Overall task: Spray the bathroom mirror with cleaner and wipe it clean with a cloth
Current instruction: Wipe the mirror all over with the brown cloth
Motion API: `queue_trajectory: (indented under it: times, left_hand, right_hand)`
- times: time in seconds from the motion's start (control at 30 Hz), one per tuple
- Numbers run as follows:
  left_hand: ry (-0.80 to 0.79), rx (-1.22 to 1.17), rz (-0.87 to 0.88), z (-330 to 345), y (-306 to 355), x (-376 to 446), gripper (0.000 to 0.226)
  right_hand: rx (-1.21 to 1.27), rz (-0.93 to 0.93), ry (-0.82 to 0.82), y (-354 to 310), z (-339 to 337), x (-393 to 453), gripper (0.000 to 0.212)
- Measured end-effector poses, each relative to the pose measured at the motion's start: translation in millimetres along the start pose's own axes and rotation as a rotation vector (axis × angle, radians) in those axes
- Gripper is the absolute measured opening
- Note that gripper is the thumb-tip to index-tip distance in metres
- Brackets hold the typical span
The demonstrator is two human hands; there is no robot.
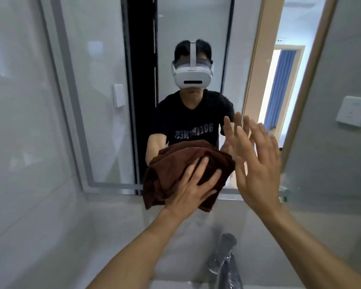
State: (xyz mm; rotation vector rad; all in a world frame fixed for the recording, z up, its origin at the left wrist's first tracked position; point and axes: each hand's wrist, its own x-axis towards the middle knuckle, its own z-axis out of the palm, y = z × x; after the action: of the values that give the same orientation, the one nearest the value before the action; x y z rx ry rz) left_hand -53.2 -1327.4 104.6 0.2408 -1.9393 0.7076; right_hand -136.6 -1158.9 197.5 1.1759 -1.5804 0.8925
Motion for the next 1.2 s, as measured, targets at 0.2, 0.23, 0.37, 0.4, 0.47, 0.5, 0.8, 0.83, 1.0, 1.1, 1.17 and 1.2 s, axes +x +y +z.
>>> queue_trajectory:
  times: [0.2, 0.23, 0.37, 0.4, 0.47, 0.5, 0.8, 0.83, 1.0, 1.1, 1.17, 1.2]
  left_hand:
    - [0.003, -0.009, 0.050, -14, -62, -17, 0.072]
    - [0.016, 0.000, -0.010, -18, -77, -24, 0.074]
    - [-0.047, 0.088, -0.149, -29, -111, -53, 0.077]
    - [-0.060, 0.103, -0.136, -30, -110, -55, 0.075]
    - [-0.071, 0.112, -0.043, -28, -98, -50, 0.071]
    - [-0.074, 0.112, 0.046, -26, -88, -44, 0.069]
    - [-0.159, -0.022, 0.435, 10, 60, 34, 0.066]
    - [-0.177, -0.040, 0.471, 14, 77, 45, 0.064]
    - [-0.042, -0.068, 0.554, 30, 159, 101, 0.051]
    - [-0.005, -0.273, 0.504, 46, 206, 122, 0.054]
    - [0.074, -0.333, 0.485, 52, 233, 140, 0.060]
    - [0.117, -0.318, 0.516, 55, 245, 148, 0.063]
  right_hand:
    - [0.022, 0.094, -0.013, -9, 6, -18, 0.070]
    - [0.032, 0.093, -0.017, -11, 7, -17, 0.071]
    - [0.058, 0.128, -0.013, -11, 5, -17, 0.071]
    - [0.064, 0.143, -0.015, -8, 5, -18, 0.072]
    - [0.059, 0.162, -0.016, -1, 3, -22, 0.072]
    - [0.050, 0.172, -0.018, 3, 1, -24, 0.072]
    - [-0.039, 0.293, -0.008, 74, -48, -46, 0.070]
    - [-0.055, 0.310, -0.011, 85, -55, -48, 0.069]
    - [-0.128, 0.353, -0.021, 128, -83, -54, 0.067]
    - [-0.160, 0.392, -0.003, 155, -100, -59, 0.067]
    - [-0.179, 0.424, 0.007, 171, -111, -65, 0.066]
    - [-0.189, 0.438, 0.010, 179, -116, -68, 0.065]
